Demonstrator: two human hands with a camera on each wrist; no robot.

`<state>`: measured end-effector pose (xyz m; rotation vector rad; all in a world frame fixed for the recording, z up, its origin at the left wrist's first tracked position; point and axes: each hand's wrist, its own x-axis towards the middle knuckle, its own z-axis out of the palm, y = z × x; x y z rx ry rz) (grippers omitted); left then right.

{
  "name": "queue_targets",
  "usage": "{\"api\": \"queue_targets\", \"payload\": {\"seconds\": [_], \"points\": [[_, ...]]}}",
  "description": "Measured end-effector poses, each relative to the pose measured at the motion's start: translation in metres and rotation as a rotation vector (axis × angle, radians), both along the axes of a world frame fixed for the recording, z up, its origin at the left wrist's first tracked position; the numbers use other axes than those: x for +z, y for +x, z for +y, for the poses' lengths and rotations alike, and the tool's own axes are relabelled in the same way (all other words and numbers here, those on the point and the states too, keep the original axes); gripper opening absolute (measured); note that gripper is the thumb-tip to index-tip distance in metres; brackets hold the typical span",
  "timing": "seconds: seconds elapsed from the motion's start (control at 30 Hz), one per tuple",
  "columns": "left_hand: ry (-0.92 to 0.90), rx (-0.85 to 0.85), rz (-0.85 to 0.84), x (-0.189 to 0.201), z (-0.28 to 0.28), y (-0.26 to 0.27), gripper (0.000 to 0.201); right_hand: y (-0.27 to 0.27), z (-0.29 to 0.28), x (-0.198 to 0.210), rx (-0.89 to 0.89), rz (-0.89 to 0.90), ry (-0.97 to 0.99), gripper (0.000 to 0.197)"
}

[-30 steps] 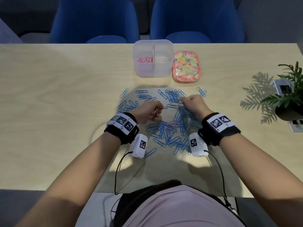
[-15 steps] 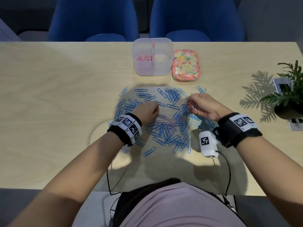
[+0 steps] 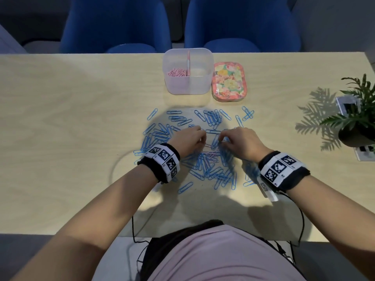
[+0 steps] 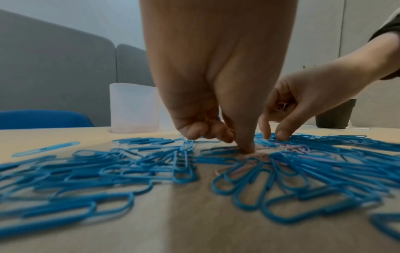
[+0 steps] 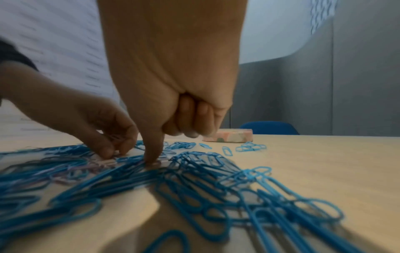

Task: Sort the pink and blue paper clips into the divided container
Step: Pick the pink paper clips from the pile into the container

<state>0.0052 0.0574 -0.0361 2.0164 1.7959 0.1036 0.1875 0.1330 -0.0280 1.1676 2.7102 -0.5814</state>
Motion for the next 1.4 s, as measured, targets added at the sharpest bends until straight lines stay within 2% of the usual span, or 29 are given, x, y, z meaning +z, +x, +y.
{"api": "queue_targets", "payload": {"seconds": [0.1,0.17,0.23,0.37,0.5,0.53,0.57,0.67,0.73,0.8,0.87,1.0,1.1,1.17,1.3,1.33,1.4], "points": [[-0.011,-0.03,0.012,0.0,0.002,0.002,0.016,0.004,0.003,-0.003,-0.002,0.024,-0.023,0.011],[-0.034,0.004,-0.058,0.001,0.002,0.002,0.017,0.008,0.006,-0.003,-0.063,0.039,-0.076,0.01],[-0.061,0.109,-0.22,0.003,0.002,-0.001,0.017,0.014,0.007,-0.002,-0.085,0.041,-0.085,0.013],[-0.167,0.435,-0.709,0.012,0.005,-0.01,0.011,0.015,0.001,-0.002,0.011,0.044,-0.017,0.019],[-0.425,0.763,-0.998,0.02,0.011,-0.016,0.023,0.009,0.001,-0.004,0.035,0.021,0.001,0.013],[-0.461,0.763,-0.991,0.02,0.011,-0.016,0.024,0.008,0.002,-0.005,0.022,0.01,-0.015,0.011],[-0.443,0.711,-0.916,0.019,0.01,-0.015,0.026,0.008,0.003,-0.005,0.006,-0.002,-0.04,0.01],[-0.218,0.414,-0.477,0.012,0.006,-0.004,0.023,0.005,0.004,-0.007,-0.037,-0.044,-0.132,0.007],[-0.149,0.241,-0.192,0.008,0.003,0.005,0.017,0.003,0.003,-0.009,-0.073,-0.027,-0.18,0.006],[-0.132,0.112,-0.057,0.007,0.004,0.011,0.018,0.0,0.002,-0.011,-0.091,0.036,-0.215,0.012],[-0.136,0.074,-0.02,0.008,0.006,0.015,0.017,-0.003,0.0,-0.012,-0.057,0.059,-0.222,0.012],[-0.214,0.05,-0.036,0.01,0.009,0.015,0.017,-0.008,0.0,-0.007,0.004,-0.101,-0.223,0.004],[-0.227,0.108,-0.138,0.015,0.009,0.006,0.012,-0.007,0.004,-0.005,0.023,-0.182,-0.241,0.019],[-0.232,0.238,-0.327,0.021,0.008,-0.005,0.008,-0.001,0.004,0.0,-0.031,-0.048,-0.337,0.026],[-0.353,0.495,-0.733,0.029,0.001,-0.022,0.012,0.031,0.014,0.015,-0.537,0.6,-0.8,0.027],[-0.396,0.543,-0.788,0.027,0.0,-0.023,0.016,0.041,0.018,0.017,-0.635,0.695,-0.892,0.025],[-0.45,0.599,-0.831,0.025,0.002,-0.018,0.017,0.056,0.025,0.017,-0.743,0.732,-0.933,0.02]]}}
